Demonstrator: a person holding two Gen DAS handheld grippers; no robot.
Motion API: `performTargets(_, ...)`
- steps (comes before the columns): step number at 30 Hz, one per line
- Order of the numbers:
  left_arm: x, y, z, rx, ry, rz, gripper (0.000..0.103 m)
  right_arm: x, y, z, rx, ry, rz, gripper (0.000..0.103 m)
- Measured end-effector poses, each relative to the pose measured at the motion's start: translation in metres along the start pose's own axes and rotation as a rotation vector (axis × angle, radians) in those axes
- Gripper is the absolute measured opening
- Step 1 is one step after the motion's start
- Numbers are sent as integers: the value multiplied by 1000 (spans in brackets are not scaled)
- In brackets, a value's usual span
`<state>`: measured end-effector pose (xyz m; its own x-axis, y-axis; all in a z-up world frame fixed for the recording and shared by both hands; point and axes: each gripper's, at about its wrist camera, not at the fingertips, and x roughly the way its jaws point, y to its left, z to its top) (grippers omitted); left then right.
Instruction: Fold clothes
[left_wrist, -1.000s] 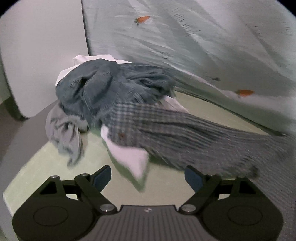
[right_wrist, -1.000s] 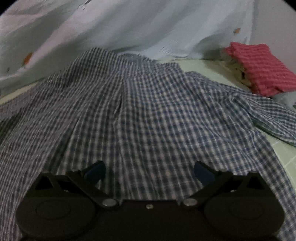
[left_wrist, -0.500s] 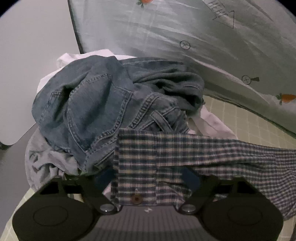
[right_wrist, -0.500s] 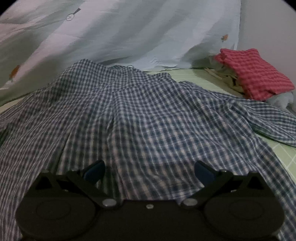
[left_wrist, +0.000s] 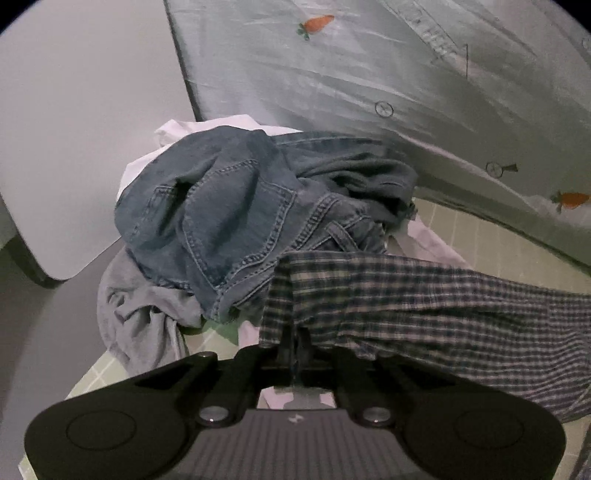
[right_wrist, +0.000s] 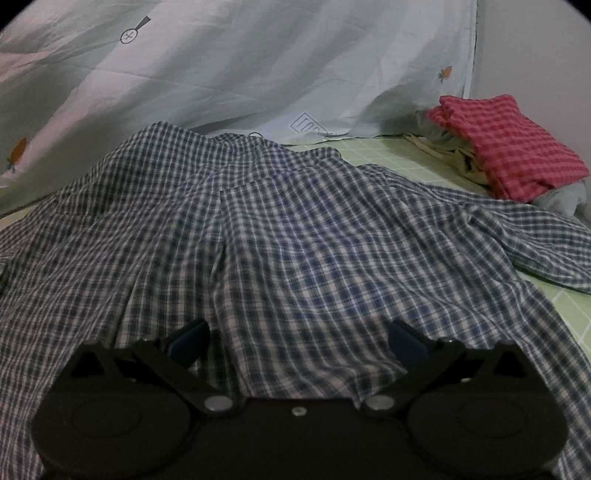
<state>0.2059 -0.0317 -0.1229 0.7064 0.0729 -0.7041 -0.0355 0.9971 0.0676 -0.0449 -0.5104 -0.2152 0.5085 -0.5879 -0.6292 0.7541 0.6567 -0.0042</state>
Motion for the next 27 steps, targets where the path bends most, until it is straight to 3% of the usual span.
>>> performTargets(1, -1, 1, -1, -5, 3, -7, 18, 0, 0, 0, 0, 0, 0, 103)
performTargets(2, -1, 1, -1, -8, 6, -13, 37, 0, 0, 0, 0, 0, 1, 103)
performTargets(4, 5, -2, 1, 11, 27, -14, 59, 0, 0, 0, -1, 0, 0, 103)
performTargets(6, 13, -6, 3, 45, 25, -15, 62, 0, -1, 0, -1, 0, 0, 103)
performTargets(10, 37, -11, 9, 76, 42, 4, 81, 1, 0, 0, -3, 0, -3, 103)
performTargets(15, 62, -6, 16, 50, 59, 2, 81, 1, 1, 0, -6, 0, -6, 103)
performTargets(18, 61, -4, 15, 52, 48, -3, 74, 1, 2, 0, -6, 0, -8, 103)
performTargets(20, 56, -4, 13, 64, 42, 4, 51, 2, 2, 0, -6, 0, -9, 103)
performTargets(21, 51, -5, 11, 72, 34, 1, 45, 2, 2, 0, -6, 0, -8, 103)
performTargets(23, 43, -6, 9, 91, 17, 5, 12, 2, 2, 0, -5, 0, -8, 103)
performTargets(27, 23, -4, 8, 73, -2, -37, 5, 2, 2, 0, -4, 0, -7, 103)
